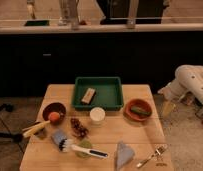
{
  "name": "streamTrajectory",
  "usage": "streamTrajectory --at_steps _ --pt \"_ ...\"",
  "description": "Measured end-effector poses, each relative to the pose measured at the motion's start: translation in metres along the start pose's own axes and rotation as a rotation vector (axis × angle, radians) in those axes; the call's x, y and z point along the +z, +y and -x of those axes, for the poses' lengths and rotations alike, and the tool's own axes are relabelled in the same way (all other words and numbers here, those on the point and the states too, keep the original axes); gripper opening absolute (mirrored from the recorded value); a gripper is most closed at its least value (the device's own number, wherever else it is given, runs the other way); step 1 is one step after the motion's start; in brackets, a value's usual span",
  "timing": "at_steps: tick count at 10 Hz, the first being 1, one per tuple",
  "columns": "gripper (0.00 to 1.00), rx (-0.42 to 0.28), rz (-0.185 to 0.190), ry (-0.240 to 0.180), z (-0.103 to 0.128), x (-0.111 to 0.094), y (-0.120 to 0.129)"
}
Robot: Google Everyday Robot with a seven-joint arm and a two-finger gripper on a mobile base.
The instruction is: Place pepper in table surface
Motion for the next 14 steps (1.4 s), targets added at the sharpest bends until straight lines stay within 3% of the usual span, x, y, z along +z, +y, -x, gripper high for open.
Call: streamTrajectory --at_steps 2,6,11,14 --pt "0.80 0.039 -0.019 -0.014 0.001 0.005 0.005" --pt "0.80 0.040 -0.043 -0.053 0.042 0.006 0.003" --pt "0.80 0.024 -0.020 -0.067 0.064 0.017 -0.002" --pt "0.58 0.031 0.005 -0.070 0.067 0.027 -0.001"
